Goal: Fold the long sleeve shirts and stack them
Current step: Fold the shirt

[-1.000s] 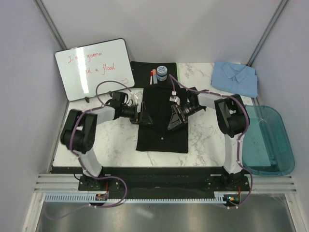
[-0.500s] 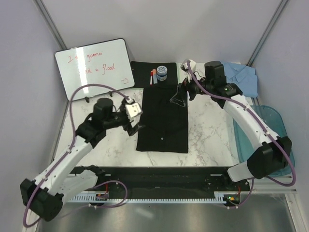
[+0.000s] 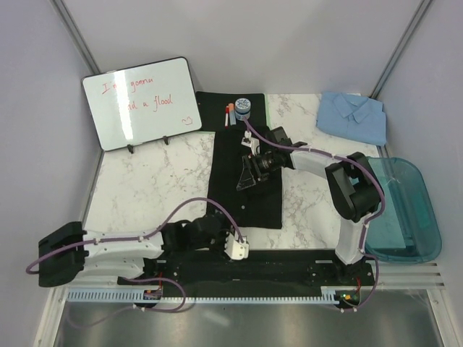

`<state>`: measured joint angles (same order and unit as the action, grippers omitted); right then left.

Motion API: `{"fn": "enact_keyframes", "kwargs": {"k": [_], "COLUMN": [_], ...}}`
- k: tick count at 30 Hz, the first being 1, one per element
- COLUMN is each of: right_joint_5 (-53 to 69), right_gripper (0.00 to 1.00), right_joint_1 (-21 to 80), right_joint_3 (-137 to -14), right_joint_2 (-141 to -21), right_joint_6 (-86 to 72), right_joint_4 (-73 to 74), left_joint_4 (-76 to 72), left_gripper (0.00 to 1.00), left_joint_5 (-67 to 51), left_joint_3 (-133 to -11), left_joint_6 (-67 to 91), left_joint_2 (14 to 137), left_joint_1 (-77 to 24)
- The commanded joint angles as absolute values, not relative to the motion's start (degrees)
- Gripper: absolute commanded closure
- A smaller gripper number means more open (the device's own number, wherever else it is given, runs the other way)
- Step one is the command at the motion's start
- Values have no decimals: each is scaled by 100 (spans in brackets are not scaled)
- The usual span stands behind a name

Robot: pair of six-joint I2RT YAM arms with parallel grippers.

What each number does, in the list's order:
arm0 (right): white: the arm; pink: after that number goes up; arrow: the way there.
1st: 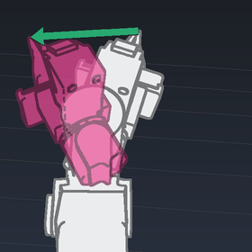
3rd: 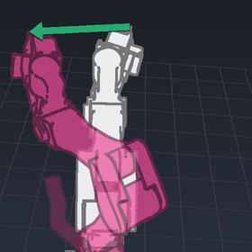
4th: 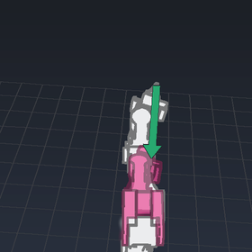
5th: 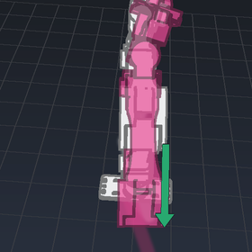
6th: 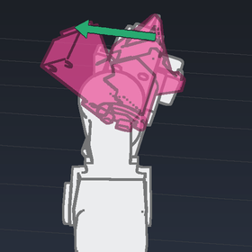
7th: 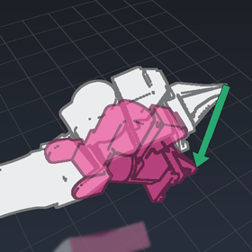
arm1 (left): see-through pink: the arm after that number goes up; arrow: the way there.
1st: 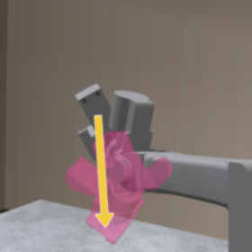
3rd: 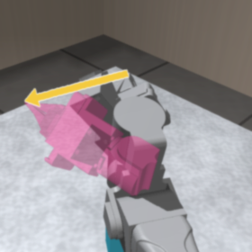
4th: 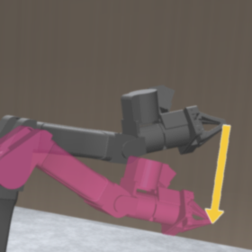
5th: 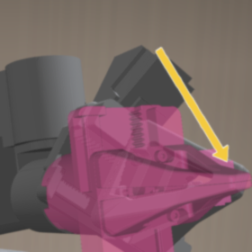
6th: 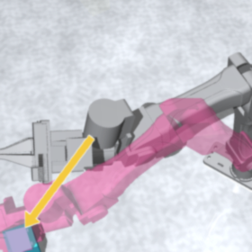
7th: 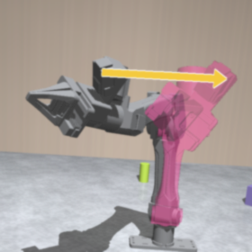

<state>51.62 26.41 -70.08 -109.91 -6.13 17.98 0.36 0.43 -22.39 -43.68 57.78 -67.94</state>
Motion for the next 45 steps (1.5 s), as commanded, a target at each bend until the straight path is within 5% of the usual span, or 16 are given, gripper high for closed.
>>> {"fn": "enact_keyframes", "kwargs": {"k": [1, 10, 21, 23, 26, 27, 37, 45], "right_joint_5": [5397, 5203, 5159, 5185, 5186, 5177, 5055, 4447], "right_gripper": [42, 60, 62, 63, 63, 63, 48, 44], "right_joint_1": [2724, 2707, 2716, 2733, 2812, 2847, 3059, 2426], "right_joint_3": [-7119, -7067, -6979, -6944, -6812, -6698, -7153, -9330], "right_joint_2": [-11135, -11891, -12331, -12375, -12244, -12182, -10943, -11810], "right_joint_6": [-668, -272, -44, -44, 104, 105, 333, 1222], "right_joint_4": [1134, 1380, 1520, 1503, 1512, 1503, 2441, 3700], "left_joint_4": [-1651, -3065, -4271, -4271, -4097, -3513, 2340, 3840], "left_gripper": [13, 44, 40, 53, 90, 98, 98, 98], "left_joint_5": [1458, 1863, 2400, 2417, 2426, 2408, 1452, 142], "left_joint_3": [-2162, -1969, -1406, -1538, -1608, -1643, -3900, -5070], "left_joint_6": [-4930, -5492, -6205, -6214, -6363, -6328, -3403, -2909], "left_joint_2": [6660, 7987, 9069, 9193, 9054, 8740, 7401, 7190], "left_joint_1": [-7286, -7488, -7673, -7682, -7839, -7901, -8727, -8710]}}
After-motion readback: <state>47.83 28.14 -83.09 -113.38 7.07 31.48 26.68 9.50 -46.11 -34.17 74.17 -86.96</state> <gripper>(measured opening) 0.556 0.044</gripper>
